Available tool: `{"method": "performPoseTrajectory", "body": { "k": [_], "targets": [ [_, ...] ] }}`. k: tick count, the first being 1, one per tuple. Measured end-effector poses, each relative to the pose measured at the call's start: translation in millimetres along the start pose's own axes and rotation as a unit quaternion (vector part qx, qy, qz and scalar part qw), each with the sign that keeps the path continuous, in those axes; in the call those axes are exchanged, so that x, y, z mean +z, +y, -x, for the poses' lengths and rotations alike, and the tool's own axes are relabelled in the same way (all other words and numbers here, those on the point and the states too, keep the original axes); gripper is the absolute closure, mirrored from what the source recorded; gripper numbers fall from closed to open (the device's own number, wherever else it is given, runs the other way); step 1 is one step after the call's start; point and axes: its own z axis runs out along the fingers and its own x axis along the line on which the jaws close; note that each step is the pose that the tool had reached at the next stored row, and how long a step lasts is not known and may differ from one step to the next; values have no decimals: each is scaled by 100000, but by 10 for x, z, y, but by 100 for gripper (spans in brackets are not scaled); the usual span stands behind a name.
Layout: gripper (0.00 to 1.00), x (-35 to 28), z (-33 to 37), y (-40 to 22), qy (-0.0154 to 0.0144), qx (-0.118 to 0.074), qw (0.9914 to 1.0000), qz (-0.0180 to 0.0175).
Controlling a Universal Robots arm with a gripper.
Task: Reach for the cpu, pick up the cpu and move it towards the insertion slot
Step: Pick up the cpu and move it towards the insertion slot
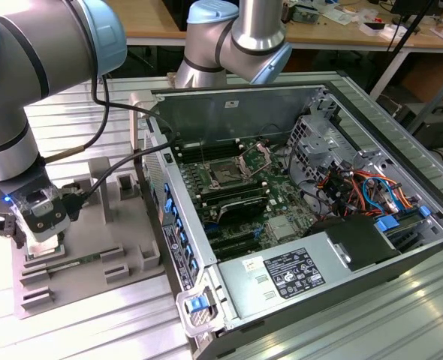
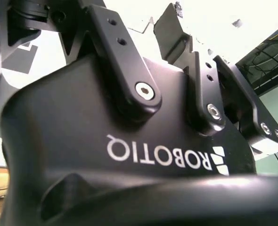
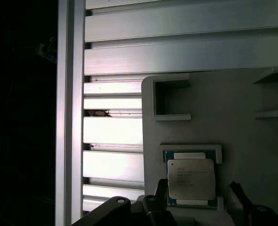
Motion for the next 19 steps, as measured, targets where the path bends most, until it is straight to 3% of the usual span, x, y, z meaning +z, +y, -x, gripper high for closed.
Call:
{"method": "performPoseTrajectory", "body": {
  "k": [19],
  "targets": [
    [40, 196, -17, 30, 11, -1606, 99987, 73]
  ]
}}
